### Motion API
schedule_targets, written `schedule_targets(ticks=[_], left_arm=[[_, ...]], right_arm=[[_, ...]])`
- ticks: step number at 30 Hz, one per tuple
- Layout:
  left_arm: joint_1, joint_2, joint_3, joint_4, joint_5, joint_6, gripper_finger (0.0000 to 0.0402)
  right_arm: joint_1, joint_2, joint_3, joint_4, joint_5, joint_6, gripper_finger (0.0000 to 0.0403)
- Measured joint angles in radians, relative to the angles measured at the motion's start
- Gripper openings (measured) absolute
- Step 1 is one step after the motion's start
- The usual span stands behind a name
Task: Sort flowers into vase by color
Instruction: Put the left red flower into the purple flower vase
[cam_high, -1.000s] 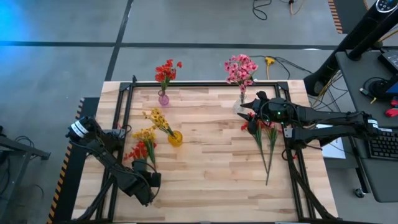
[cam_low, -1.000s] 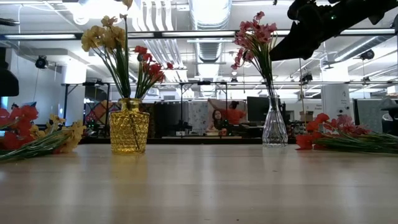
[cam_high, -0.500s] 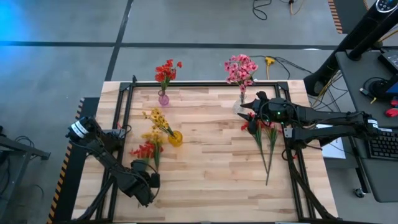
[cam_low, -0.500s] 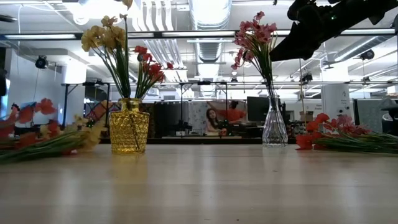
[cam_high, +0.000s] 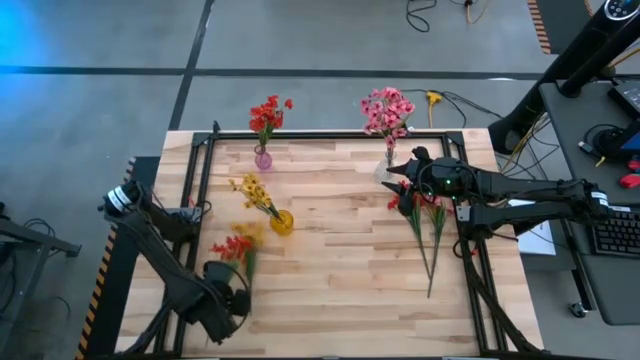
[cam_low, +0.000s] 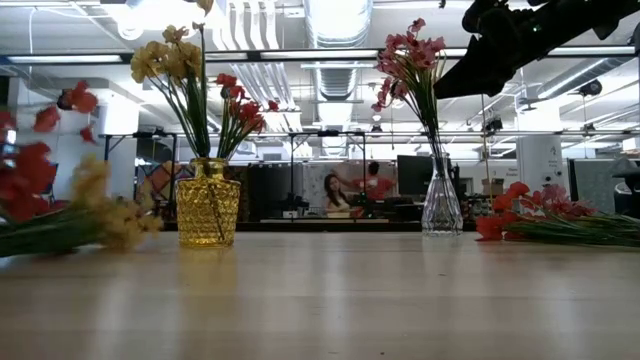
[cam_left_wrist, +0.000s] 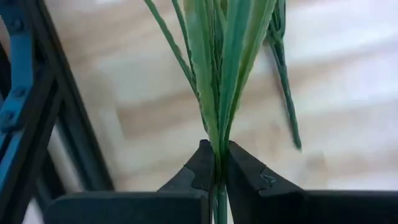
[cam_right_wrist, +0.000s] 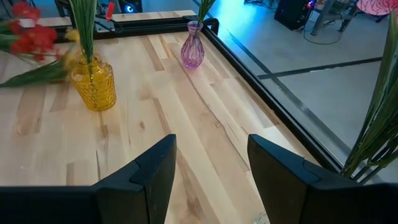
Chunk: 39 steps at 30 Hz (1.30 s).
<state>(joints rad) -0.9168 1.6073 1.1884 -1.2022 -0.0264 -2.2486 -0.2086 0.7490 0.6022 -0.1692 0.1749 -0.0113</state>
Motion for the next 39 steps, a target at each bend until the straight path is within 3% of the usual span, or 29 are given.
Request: schedule_targets(ticks=[4, 10, 15, 19, 23, 26, 32, 35, 39], left_arm=[[-0.011, -0.047, 0.1, -0.093, 0.037, 0.052, 0.0005], [-0.012, -0.05, 0.284, -0.371, 0.036, 0.041, 0.0005], [-0.013, -0.048, 0.389, -0.366, 0.006, 0.144, 0.0005], [-0.021, -0.025, 0.497, -0.356, -0.033, 0.284, 0.0005], [-0.04, 0.017, 0.645, -0.271, -0.114, 0.528, 0.0005], [-0.049, 0.069, 0.769, -0.268, -0.232, 0.69, 0.0005], [-0.043, 0.164, 0.97, -0.367, -0.647, 1.093, 0.0005], [-0.02, 0.189, 1.018, -0.366, -0.757, 1.31, 0.0005], [0.035, 0.179, 1.028, -0.365, -0.827, 1.505, 0.0005]], right_arm=[[0.0, 0.0, 0.0, 0.0, 0.0, 0.0, 0.0192], [0.0, 0.0, 0.0, 0.001, 0.0, 0.001, 0.0192], [-0.001, 0.0, 0.0, 0.001, -0.01, 0.003, 0.0192], [0.0, 0.0, 0.0, 0.018, -0.114, 0.021, 0.0192], [0.0, 0.0, 0.0, 0.029, -0.221, 0.039, 0.0192], [0.0, 0.0, 0.0, 0.041, -0.313, 0.041, 0.0192], [0.017, 0.001, 0.0, 0.171, -0.393, 0.017, 0.0192], [0.046, 0.001, 0.0, 0.252, -0.394, -0.008, 0.0192], [0.085, 0.001, -0.001, 0.312, -0.393, -0.03, 0.0192]])
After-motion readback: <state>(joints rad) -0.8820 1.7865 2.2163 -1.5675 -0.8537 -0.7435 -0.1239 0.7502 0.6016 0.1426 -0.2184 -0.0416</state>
